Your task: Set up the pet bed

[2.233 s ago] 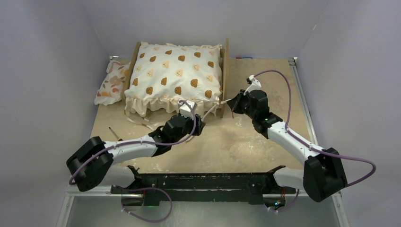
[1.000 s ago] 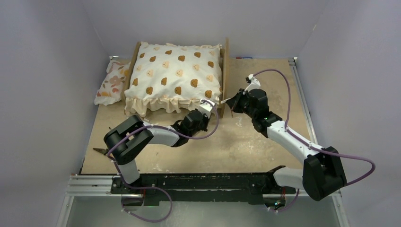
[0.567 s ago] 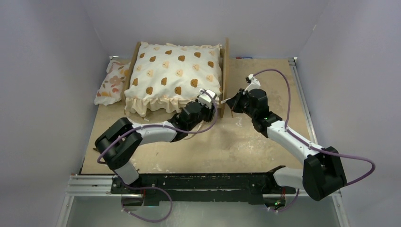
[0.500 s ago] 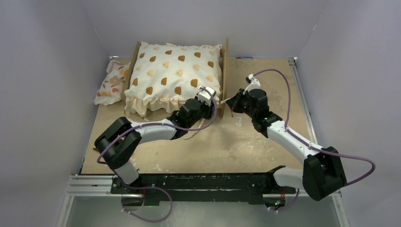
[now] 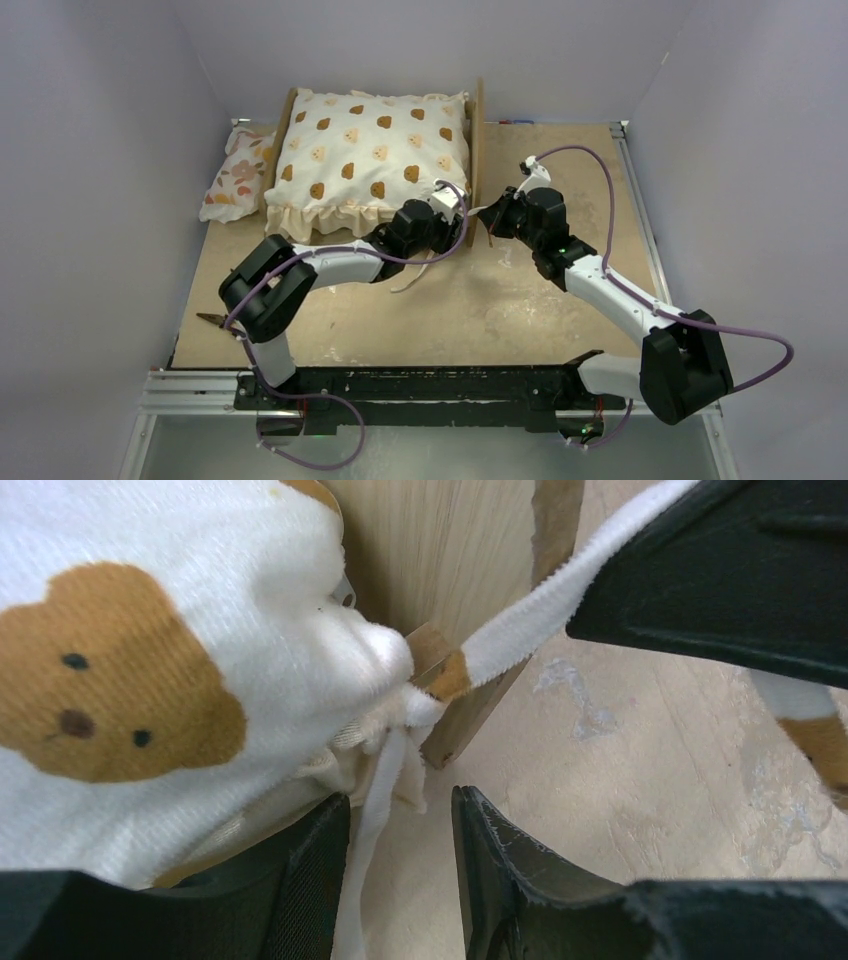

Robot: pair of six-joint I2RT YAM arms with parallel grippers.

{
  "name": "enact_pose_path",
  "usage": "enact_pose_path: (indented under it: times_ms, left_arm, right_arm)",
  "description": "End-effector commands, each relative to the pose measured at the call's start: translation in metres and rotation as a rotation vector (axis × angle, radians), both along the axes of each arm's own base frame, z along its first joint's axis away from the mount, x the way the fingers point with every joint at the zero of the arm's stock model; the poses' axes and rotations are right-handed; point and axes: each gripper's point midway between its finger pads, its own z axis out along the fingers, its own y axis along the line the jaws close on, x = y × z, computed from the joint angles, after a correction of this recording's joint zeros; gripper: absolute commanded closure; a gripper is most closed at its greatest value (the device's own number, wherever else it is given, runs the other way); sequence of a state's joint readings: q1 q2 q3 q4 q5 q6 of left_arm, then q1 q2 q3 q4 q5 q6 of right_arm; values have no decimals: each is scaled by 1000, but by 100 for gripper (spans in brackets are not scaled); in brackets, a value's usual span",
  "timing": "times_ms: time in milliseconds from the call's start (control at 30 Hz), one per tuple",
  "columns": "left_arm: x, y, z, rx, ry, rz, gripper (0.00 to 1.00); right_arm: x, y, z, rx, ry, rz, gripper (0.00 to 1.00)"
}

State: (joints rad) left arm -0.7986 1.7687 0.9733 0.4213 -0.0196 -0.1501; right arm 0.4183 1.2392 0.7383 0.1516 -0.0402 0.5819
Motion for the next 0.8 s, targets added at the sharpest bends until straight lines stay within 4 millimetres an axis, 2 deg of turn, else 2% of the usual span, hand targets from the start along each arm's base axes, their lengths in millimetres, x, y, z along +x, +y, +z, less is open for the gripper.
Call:
enact_pose_path:
  times_ms: [0, 67, 133, 233, 300, 433, 567, 667, 767]
  left_arm:
    - [9, -11, 8, -29, 3, -9, 59]
    - [12, -12, 4, -26, 4, -8, 61]
    - [14, -15, -2, -20, 10, -8, 70]
    - [12, -16, -9, -20, 25, -13, 100]
    - [6, -14, -21, -22, 54, -13, 100]
    - [-9, -2, -61, -13, 129, 20, 100]
    - [-14, 15, -94, -6, 197, 116, 100]
    - [-16, 24, -109, -2, 233, 169, 100]
    - [-15, 21, -109, -12, 247, 176, 100]
  right_arm:
    - [11, 3, 28, 29, -84, 0, 100]
    - [12, 3, 28, 29, -82, -1, 100]
    - [12, 3, 29, 30, -85, -1, 100]
    - [12, 2, 34, 31, -93, -7, 100]
    - [14, 0, 41, 28, -107, -21, 100]
    - [19, -8, 54, 36, -128, -54, 100]
    - [25, -15, 62, 44, -134, -79, 100]
    - [31, -22, 71, 54, -149, -101, 100]
    - [35, -27, 78, 57, -163, -116, 100]
